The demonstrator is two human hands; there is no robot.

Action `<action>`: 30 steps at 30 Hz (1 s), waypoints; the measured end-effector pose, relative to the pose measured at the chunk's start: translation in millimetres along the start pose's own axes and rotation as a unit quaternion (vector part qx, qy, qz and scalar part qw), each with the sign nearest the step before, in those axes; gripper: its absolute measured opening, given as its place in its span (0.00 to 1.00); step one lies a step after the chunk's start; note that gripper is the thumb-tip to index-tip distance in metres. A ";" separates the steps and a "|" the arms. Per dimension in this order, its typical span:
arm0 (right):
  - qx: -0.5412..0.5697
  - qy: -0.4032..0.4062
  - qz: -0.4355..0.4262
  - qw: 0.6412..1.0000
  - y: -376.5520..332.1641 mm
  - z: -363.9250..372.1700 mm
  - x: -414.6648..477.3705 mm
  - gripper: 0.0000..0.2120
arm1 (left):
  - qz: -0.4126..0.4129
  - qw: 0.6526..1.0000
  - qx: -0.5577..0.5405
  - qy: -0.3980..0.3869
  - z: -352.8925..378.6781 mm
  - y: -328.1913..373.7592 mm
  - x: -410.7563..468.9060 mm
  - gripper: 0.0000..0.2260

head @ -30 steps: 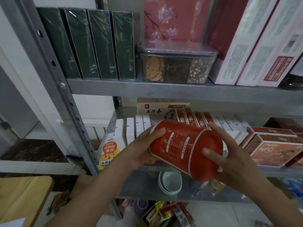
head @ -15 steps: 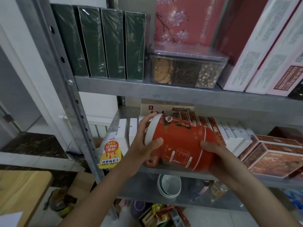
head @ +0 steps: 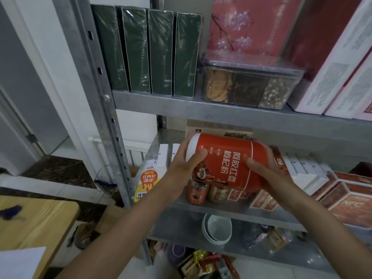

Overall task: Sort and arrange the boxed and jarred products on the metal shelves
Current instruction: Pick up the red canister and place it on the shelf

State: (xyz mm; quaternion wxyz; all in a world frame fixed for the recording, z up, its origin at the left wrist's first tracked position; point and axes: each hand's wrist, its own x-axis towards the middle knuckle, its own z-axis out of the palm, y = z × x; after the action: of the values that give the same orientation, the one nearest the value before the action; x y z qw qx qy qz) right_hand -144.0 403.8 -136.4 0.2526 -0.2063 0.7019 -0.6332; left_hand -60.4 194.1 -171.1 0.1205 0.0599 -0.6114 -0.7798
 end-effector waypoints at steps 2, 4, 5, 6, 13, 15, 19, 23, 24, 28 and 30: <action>0.009 0.004 0.033 0.999 -1.9 2.3 7.8 0.41 | 0.019 1.000 -0.005 0.006 -2.1 1.7 3.8 0.28; 0.051 -0.010 0.075 0.996 -5.3 3.5 17.0 0.43 | 0.035 0.999 0.002 0.017 -4.7 3.8 10.1 0.31; 0.078 -0.016 0.092 0.993 -7.2 4.0 21.7 0.44 | 0.042 0.999 0.011 0.020 -5.5 4.9 13.5 0.32; 0.098 -0.011 0.101 0.990 -9.1 4.9 25.7 0.45 | 0.045 0.998 0.022 0.022 -5.9 5.9 16.1 0.32; 0.063 0.125 -0.010 0.990 6.5 21.7 48.4 0.44 | -0.035 0.984 0.175 0.028 -14.2 -8.4 26.6 0.26; 0.062 0.166 -0.061 0.982 11.5 22.4 55.4 0.42 | -0.012 0.968 0.244 0.048 -11.1 -22.6 19.3 0.23; -0.019 0.205 -0.124 0.971 11.0 16.5 71.4 0.36 | 0.043 0.832 0.552 0.027 -16.7 -57.4 14.8 0.27; -0.186 0.233 -0.123 0.947 14.9 5.8 89.4 0.42 | 0.226 0.693 0.660 0.182 -28.2 -49.9 14.8 0.23; -0.212 0.232 -0.121 0.942 15.4 3.5 93.7 0.44 | 0.233 0.682 0.657 0.219 -35.8 -46.6 17.4 0.24; -0.348 0.211 -0.166 0.898 16.3 1.0 112.9 0.45 | 0.045 0.685 0.719 0.107 -57.1 -49.9 24.1 0.30; -0.405 0.182 -0.175 0.879 17.5 3.5 122.7 0.46 | 0.010 0.652 0.756 0.052 -58.6 -57.4 26.3 0.32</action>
State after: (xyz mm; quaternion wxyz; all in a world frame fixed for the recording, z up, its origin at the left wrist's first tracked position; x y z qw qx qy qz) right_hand -237.8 328.2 -165.5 -0.1002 -0.2909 0.8831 -0.3543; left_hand -78.3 145.0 -239.5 0.0726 0.1647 -0.9828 -0.0418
